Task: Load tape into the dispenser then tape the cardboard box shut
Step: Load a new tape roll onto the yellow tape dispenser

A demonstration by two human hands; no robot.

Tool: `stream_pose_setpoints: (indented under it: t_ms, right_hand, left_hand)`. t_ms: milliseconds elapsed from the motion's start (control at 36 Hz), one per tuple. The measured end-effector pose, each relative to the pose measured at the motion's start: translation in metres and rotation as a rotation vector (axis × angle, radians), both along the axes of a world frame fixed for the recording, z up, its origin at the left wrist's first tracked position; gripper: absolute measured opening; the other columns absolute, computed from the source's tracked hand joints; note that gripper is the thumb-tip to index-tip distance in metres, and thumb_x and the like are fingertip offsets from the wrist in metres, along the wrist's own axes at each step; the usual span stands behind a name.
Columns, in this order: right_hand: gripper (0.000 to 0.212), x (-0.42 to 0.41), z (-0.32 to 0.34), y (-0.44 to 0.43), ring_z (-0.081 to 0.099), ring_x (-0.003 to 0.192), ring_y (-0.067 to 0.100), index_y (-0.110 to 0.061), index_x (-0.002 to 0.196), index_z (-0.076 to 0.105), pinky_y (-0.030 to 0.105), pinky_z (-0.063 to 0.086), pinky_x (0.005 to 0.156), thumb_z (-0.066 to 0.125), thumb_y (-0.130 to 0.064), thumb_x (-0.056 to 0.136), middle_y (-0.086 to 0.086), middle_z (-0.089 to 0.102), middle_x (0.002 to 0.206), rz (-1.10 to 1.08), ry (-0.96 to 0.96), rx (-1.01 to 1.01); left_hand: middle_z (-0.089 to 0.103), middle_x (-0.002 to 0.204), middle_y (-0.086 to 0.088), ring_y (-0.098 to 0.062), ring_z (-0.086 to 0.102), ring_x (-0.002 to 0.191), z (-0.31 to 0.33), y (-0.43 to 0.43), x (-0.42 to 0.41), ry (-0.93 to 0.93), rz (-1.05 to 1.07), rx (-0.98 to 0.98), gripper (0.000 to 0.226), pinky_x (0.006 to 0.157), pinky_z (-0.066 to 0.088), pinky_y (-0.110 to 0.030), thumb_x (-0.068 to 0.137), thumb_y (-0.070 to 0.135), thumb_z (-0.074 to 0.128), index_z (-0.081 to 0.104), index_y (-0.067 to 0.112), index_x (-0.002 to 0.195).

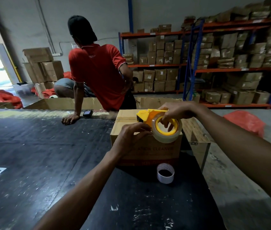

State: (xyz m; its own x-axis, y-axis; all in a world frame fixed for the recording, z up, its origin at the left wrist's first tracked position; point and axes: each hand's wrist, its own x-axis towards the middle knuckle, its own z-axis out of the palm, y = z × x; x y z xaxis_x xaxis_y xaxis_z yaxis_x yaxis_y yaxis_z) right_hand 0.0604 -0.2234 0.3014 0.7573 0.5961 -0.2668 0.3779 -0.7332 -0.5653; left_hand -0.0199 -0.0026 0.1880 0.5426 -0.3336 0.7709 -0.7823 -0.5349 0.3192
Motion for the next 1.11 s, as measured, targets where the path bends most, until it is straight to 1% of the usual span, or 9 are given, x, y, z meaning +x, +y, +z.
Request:
stream_pose_setpoints:
  t_ms: [194,278,444,611,750,833,972,1028,1111]
  right_hand:
    - [0.026,0.002,0.001,-0.001,0.072,0.105,0.031,-0.010,0.120,0.064,0.045,0.062,0.089,0.063,-0.005,0.095,0.016,0.070,0.114,-0.021,-0.023,0.021]
    - [0.024,0.001,0.002,0.000,0.072,0.102,0.029,-0.010,0.119,0.064,0.039,0.063,0.083,0.062,-0.005,0.096,0.015,0.070,0.111,-0.020,-0.040,0.041]
    - [0.027,-0.006,0.000,0.001,0.068,0.088,0.017,-0.021,0.119,0.064,0.028,0.057,0.072,0.066,-0.009,0.095,0.008,0.071,0.105,0.003,-0.057,0.079]
    - [0.025,-0.012,-0.007,-0.002,0.067,0.079,0.013,-0.005,0.120,0.064,0.021,0.053,0.063,0.066,-0.011,0.096,0.007,0.070,0.097,-0.053,0.057,0.151]
    - [0.005,-0.017,-0.014,-0.008,0.068,0.068,0.005,-0.011,0.103,0.065,0.017,0.052,0.056,0.061,-0.011,0.100,0.002,0.070,0.086,-0.031,0.087,0.191]
    - [0.005,-0.015,-0.018,-0.015,0.068,0.074,0.012,-0.015,0.100,0.065,0.023,0.055,0.064,0.063,-0.012,0.098,0.003,0.071,0.087,-0.030,0.117,0.233]
    - [0.007,-0.016,-0.022,-0.027,0.067,0.072,0.011,-0.015,0.093,0.067,0.025,0.054,0.064,0.063,-0.012,0.097,-0.002,0.072,0.078,-0.028,0.099,0.221]
    - [0.004,-0.015,-0.021,-0.030,0.067,0.074,0.013,-0.015,0.094,0.068,0.026,0.054,0.066,0.066,-0.011,0.095,0.000,0.072,0.080,-0.027,0.076,0.197]
    - [0.006,-0.014,-0.018,-0.033,0.066,0.076,0.015,-0.012,0.098,0.069,0.024,0.053,0.064,0.069,-0.010,0.092,0.005,0.070,0.086,-0.031,0.029,0.181]
  left_hand:
    - [0.079,0.104,-0.007,-0.007,0.075,0.095,0.002,0.000,-0.001,-0.042,0.015,0.006,0.017,0.084,0.059,-0.015,0.090,0.004,0.077,0.077,0.002,0.107]
    - [0.078,0.104,-0.007,-0.008,0.074,0.092,-0.002,-0.001,-0.001,-0.050,0.018,0.001,0.015,0.080,0.061,-0.020,0.091,0.004,0.076,0.076,0.002,0.106]
    - [0.075,0.102,-0.002,-0.006,0.070,0.081,-0.001,0.004,0.001,-0.037,0.071,0.018,0.010,0.069,0.058,-0.018,0.093,0.006,0.074,0.072,0.005,0.103]
    - [0.072,0.088,0.002,-0.008,0.063,0.059,0.003,0.007,0.007,-0.082,0.250,-0.051,0.010,0.054,0.054,-0.037,0.093,0.014,0.073,0.064,0.009,0.095]
    - [0.056,0.074,0.011,-0.004,0.049,0.058,0.004,0.007,0.008,-0.132,0.333,-0.100,0.015,0.050,0.048,-0.031,0.090,0.013,0.076,0.063,0.008,0.091]
    - [0.057,0.077,0.011,-0.004,0.051,0.059,0.009,0.005,0.008,-0.134,0.307,-0.076,0.013,0.051,0.047,-0.025,0.093,0.018,0.072,0.062,0.010,0.093]
    - [0.062,0.070,0.002,-0.007,0.053,0.052,0.014,0.019,0.019,-0.050,0.340,-0.109,0.013,0.047,0.041,-0.026,0.097,0.020,0.068,0.059,0.011,0.094]
    - [0.063,0.077,0.001,-0.002,0.054,0.052,0.013,0.018,0.018,0.014,0.257,-0.095,0.012,0.050,0.040,-0.023,0.099,0.018,0.065,0.056,0.011,0.096]
    - [0.063,0.079,0.000,-0.007,0.059,0.049,0.014,0.012,0.014,0.187,0.106,-0.176,0.011,0.043,0.048,-0.029,0.102,0.013,0.061,0.052,0.008,0.100]
